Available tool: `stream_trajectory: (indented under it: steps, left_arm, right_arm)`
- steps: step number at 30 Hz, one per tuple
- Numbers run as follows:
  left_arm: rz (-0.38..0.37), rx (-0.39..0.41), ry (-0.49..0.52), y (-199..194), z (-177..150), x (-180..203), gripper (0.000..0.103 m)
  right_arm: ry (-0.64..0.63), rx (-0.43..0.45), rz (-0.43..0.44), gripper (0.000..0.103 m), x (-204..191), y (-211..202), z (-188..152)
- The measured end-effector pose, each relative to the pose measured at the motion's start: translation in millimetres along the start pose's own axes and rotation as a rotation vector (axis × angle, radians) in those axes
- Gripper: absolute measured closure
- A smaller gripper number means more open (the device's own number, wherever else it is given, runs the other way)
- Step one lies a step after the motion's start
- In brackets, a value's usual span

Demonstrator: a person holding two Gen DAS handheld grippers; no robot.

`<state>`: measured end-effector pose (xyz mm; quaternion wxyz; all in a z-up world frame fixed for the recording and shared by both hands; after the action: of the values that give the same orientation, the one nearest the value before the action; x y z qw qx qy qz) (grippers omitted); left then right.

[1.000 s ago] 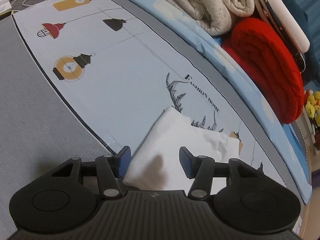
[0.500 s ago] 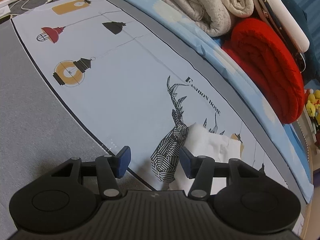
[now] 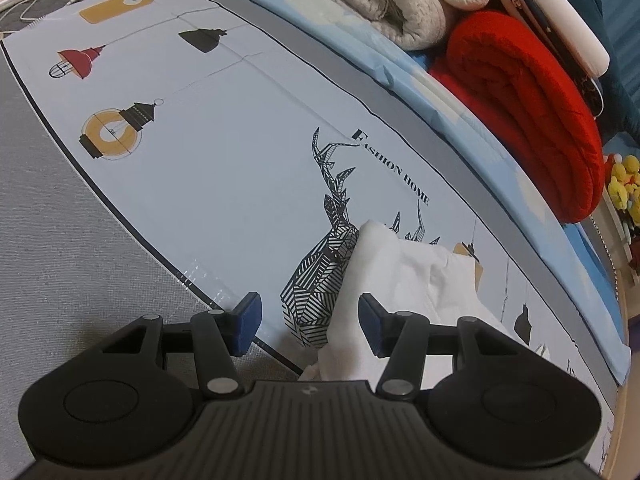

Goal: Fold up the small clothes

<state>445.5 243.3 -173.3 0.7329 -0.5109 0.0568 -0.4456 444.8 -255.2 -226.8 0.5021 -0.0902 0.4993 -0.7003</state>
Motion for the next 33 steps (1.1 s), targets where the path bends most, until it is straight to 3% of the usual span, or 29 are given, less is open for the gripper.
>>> stream_trajectory:
  steps: [2,5,6,8,10,12,14,19,21,22,23,24,25,26,27,28,30,33]
  left_arm:
    - [0.002,0.004,-0.001,0,1,0,0.045]
    - [-0.001,0.004,0.006,0,2,2,0.045]
    - [-0.003,0.002,0.011,0,1,3,0.045]
    - [-0.008,-0.002,0.021,1,-1,6,0.045]
    - [-0.012,-0.009,0.032,2,-4,8,0.045]
    - [-0.018,-0.021,0.044,3,-7,11,0.045]
    - [-0.035,-0.050,0.069,7,-14,17,0.044]
    - [-0.093,-0.159,0.157,20,-42,32,0.042]
    - [-0.067,-0.192,0.211,26,-54,30,0.043]
    - [-0.039,-0.203,0.242,29,-59,26,0.046]
    - [-0.006,-0.212,0.277,31,-63,21,0.058]
    - [0.017,-0.219,0.296,32,-65,15,0.067]
    - [0.030,-0.227,0.291,33,-65,10,0.076]
    - [0.033,-0.228,0.278,32,-63,5,0.078]
    - [0.042,-0.222,0.275,31,-62,3,0.079]
    - [0.050,-0.210,0.279,29,-59,3,0.081]
    - [0.066,-0.192,0.276,25,-55,3,0.081]
    - [0.090,-0.127,0.249,18,-42,5,0.081]
  right_arm:
    - [-0.025,0.081,0.091,0.100,-18,-16,13]
    - [-0.102,0.301,0.222,0.100,-48,-62,39]
    - [-0.117,0.389,0.237,0.100,-51,-78,48]
    - [-0.101,0.452,0.188,0.100,-41,-85,59]
    - [-0.064,0.389,0.062,0.100,-16,-65,60]
    - [0.002,0.268,-0.009,0.100,10,-39,51]
    - [0.020,0.221,-0.044,0.100,22,-30,44]
    - [-0.065,0.330,0.064,0.100,-3,-52,58]
    - [-0.074,0.378,0.114,0.100,-10,-57,66]
    - [-0.079,0.385,0.117,0.100,-9,-61,69]
    - [-0.083,0.370,0.094,0.099,-6,-57,69]
    - [-0.091,0.327,0.030,0.097,3,-48,69]
    - [-0.104,0.262,-0.067,0.085,16,-36,66]
    - [-0.112,0.199,-0.178,0.077,33,-26,60]
    - [-0.089,0.153,-0.283,0.077,54,-19,54]
    - [-0.048,0.144,-0.323,0.077,67,-17,53]
    - [-0.013,0.172,-0.316,0.077,71,-21,57]
    - [-0.072,0.298,-0.187,0.077,42,-38,75]
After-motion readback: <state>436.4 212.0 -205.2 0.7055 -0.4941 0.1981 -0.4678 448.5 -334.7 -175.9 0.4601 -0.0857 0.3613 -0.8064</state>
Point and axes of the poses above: each gripper's, at about its wrist camera, not at the fingertips, and y roughly the way its jaws point, x to its right, z to its top, the point moved 10 cm from there along y, roughly the way its jaws point, and after that the axes turned 5 degrees about x, right-handed, at the moved point
